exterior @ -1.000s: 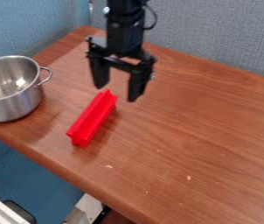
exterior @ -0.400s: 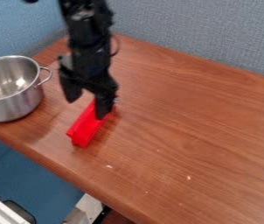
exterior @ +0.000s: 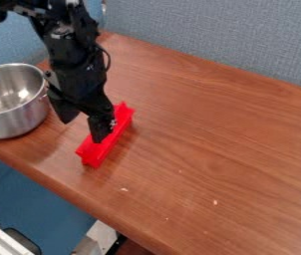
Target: Put the red object in the metal pot
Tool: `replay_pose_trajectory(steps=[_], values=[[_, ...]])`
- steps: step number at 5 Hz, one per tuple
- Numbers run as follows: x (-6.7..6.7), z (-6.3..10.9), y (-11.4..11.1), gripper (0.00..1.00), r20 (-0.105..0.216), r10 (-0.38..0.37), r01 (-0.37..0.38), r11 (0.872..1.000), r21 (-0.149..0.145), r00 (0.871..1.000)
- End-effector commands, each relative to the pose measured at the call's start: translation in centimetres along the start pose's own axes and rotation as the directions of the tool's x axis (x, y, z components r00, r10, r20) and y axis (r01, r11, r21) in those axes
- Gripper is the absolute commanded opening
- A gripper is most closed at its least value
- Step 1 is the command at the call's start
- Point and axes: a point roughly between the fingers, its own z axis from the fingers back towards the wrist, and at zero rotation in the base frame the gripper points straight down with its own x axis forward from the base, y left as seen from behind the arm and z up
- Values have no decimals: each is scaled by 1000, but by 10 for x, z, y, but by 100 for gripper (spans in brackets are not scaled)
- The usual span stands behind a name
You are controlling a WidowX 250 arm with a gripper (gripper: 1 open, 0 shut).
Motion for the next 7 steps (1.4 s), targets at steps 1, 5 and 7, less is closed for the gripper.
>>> replay_pose_trajectory(steps=[1,5,7], values=[[2,-1,3,100,18,-17,18,1000,-3,1000],[-1,-25,2,100,4,142,-142,988,-53,990],[10,-22,6,100,24,172,-171,983,-66,985]])
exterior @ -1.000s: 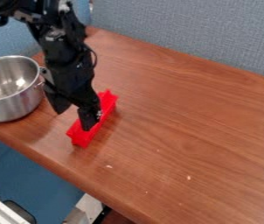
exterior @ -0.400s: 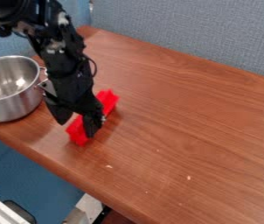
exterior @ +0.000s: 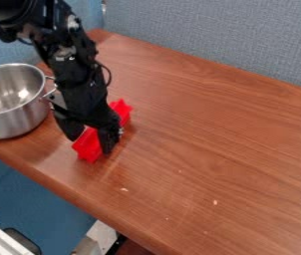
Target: Put the red object in the metal pot
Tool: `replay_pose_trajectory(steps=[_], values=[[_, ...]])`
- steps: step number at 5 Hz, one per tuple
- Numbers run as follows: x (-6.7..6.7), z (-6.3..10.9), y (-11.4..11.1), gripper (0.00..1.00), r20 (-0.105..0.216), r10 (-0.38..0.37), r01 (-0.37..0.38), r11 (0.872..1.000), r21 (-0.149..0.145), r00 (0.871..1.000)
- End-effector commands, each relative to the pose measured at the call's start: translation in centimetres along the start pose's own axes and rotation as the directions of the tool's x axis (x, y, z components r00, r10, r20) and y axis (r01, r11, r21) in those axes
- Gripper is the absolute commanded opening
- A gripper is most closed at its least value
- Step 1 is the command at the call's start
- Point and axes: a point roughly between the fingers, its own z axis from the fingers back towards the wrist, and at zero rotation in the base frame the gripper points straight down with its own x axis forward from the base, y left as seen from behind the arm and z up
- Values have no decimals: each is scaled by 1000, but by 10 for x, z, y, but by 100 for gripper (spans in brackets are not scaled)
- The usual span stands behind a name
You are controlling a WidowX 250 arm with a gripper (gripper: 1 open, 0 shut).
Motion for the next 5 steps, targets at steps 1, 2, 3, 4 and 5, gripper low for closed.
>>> replay_pose_trajectory(steps=[1,2,3,4,5], values=[[15,5,6,100,26,3,-3,1000,2,1000],[15,7,-1,0,19,1,-2,1000,8,1000],[13,9,-8,100,3,5,-5,1000,18,1000],[16,11,-12,100,3,-1,1,1000,25,1000],[21,13,-16,100,4,-10,10,1000,26,1000]])
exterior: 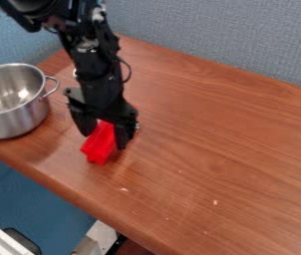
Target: Put the red object in the metal pot
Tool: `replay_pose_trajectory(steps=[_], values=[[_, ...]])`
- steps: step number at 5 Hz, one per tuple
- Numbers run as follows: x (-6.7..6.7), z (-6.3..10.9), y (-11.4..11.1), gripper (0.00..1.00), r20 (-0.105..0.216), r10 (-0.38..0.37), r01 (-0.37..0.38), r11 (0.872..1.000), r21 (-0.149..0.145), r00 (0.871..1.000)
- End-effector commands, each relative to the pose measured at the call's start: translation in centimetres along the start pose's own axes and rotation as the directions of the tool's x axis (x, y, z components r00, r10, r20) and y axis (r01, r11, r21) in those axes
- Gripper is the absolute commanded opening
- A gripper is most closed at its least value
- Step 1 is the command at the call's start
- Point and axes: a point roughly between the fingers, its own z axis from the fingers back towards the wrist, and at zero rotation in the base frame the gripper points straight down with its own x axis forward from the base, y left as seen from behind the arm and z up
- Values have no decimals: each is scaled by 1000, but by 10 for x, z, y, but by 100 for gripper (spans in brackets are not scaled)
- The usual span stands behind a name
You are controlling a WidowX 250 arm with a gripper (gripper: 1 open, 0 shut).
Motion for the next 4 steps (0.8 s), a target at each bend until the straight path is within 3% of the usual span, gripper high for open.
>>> replay_pose_trajectory(steps=[1,4], values=[[13,14,-3,100,51,-17,16,1000,18,999],[16,12,-9,100,63,-102,100,994,31,993]])
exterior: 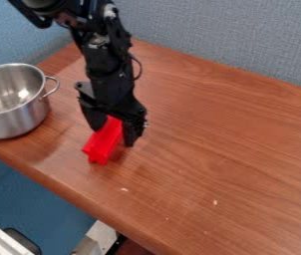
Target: Put the red object in the metal pot
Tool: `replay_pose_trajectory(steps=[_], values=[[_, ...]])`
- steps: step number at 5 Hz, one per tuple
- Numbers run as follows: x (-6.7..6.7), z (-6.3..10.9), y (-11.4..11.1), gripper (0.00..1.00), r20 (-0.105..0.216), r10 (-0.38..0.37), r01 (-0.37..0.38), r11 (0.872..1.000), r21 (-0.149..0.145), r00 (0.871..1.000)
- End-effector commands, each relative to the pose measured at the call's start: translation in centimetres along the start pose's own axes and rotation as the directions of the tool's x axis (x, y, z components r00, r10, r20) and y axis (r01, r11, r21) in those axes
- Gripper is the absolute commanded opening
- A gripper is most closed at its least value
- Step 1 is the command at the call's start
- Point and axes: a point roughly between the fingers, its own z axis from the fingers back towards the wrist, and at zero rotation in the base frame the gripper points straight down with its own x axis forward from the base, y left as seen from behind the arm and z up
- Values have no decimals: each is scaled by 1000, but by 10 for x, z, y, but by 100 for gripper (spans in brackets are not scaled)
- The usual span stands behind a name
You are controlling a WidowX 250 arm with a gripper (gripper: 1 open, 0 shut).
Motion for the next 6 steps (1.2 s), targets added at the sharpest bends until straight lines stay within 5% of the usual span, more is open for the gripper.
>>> replay_pose_trajectory(steps=[1,4,6], values=[[11,4,-4,100,47,-51,50,999,22,998],[22,10,10,100,46,22,-24,998,55,999],[10,11,8,100,43,49,-52,998,48,998]])
